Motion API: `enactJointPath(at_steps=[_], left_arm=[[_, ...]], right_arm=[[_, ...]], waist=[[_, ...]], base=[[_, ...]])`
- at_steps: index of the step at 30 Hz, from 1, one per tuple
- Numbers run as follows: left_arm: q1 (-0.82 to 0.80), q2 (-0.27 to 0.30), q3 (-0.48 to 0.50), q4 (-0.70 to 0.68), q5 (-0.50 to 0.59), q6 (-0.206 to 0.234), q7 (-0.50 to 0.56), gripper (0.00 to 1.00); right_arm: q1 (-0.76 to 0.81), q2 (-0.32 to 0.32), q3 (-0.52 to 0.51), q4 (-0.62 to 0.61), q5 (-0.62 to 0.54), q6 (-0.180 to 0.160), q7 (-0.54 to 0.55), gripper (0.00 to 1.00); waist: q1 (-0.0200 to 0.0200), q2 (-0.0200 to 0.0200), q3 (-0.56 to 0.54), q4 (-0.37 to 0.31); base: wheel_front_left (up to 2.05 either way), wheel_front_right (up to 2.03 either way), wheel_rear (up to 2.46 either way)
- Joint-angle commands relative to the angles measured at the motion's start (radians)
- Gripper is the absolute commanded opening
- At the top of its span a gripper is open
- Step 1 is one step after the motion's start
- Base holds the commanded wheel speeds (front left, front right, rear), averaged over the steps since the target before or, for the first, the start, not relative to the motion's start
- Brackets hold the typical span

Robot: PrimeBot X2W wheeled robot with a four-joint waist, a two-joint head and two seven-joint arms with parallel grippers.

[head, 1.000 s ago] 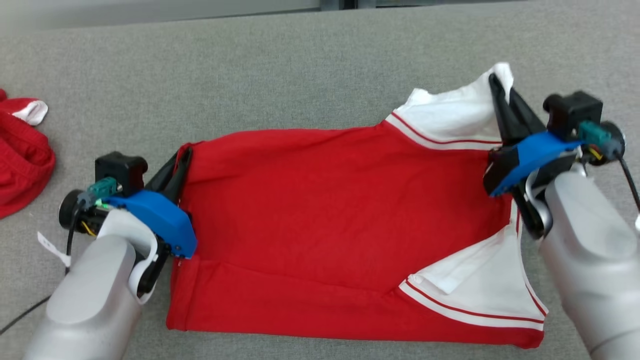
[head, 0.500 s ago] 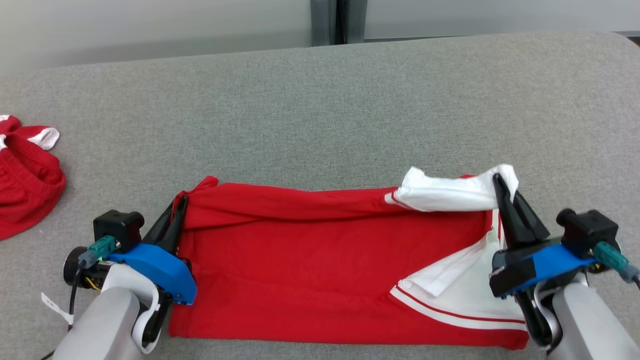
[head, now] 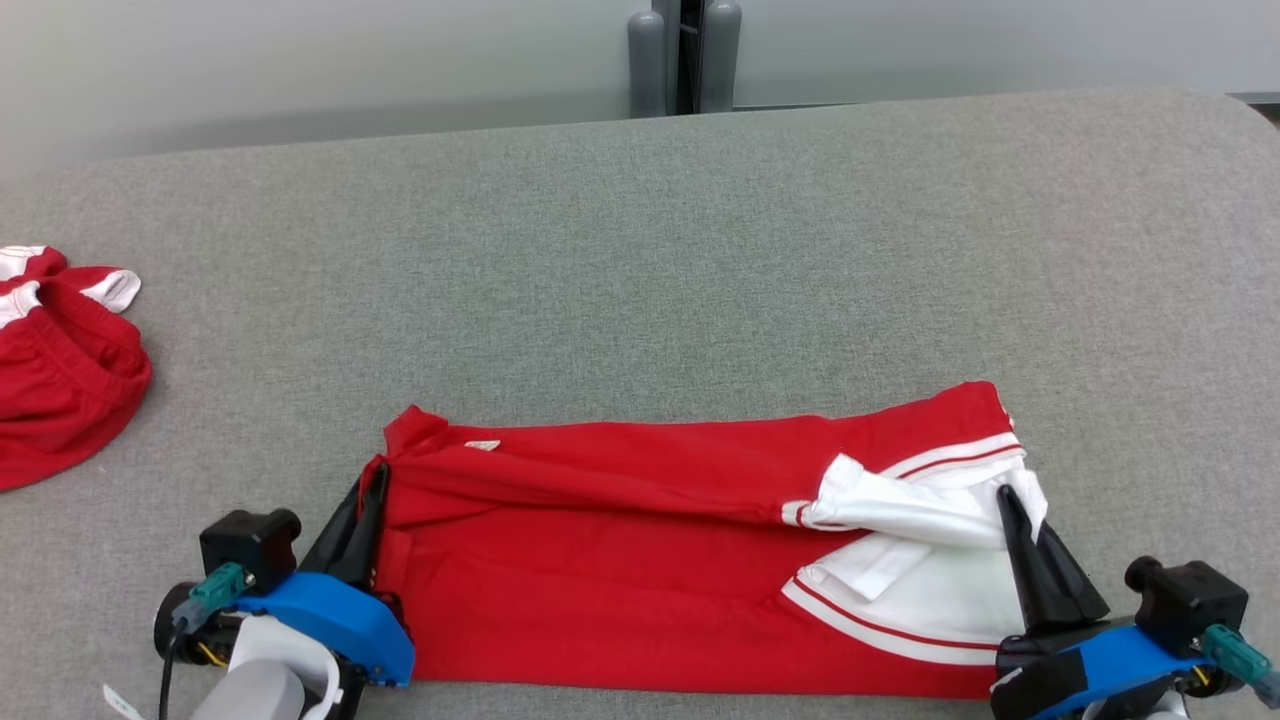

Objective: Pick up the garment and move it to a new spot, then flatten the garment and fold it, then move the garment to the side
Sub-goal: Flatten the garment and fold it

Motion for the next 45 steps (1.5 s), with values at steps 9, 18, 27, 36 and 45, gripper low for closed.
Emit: enactJointPath(at_steps=[9, 18, 27, 36, 45], left_arm=[[0.074, -0.012, 0.063, -0.068, 0.036, 0.033, -0.009, 1.00], [0.153, -0.055, 0.231, -0.259, 0.167, 0.050, -0.009, 1.00], [0.220, -0.137, 0.396, -0.401, 0.334, 0.019, -0.008, 1.00], [0.244, -0.197, 0.503, -0.428, 0.431, -0.028, -0.009, 1.00], [0.259, -0.230, 0.565, -0.426, 0.479, -0.064, -0.009, 1.00]], right_arm=[[0.055, 0.030, -0.031, -0.027, -0.012, -0.001, -0.004, 1.00], [0.014, 0.035, -0.101, -0.025, -0.048, -0.001, -0.005, 1.00], [-0.032, 0.068, -0.105, 0.130, -0.078, -0.001, 0.067, 1.00], [-0.060, 0.089, -0.057, 0.279, -0.053, -0.001, 0.104, 1.00], [-0.071, 0.077, 0.000, 0.335, 0.035, -0.001, 0.126, 0.00]], waist=[[0.0002, 0.0000, -0.018, 0.002], [0.0002, 0.0000, -0.025, 0.005], [0.0002, 0.0000, -0.019, 0.014], [0.0002, 0.0000, -0.014, 0.015], [0.0002, 0.0000, -0.020, 0.010]], base=[[0.00, 0.00, 0.00], [0.00, 0.00, 0.00], [0.00, 0.00, 0.00], [0.00, 0.00, 0.00], [0.00, 0.00, 0.00]])
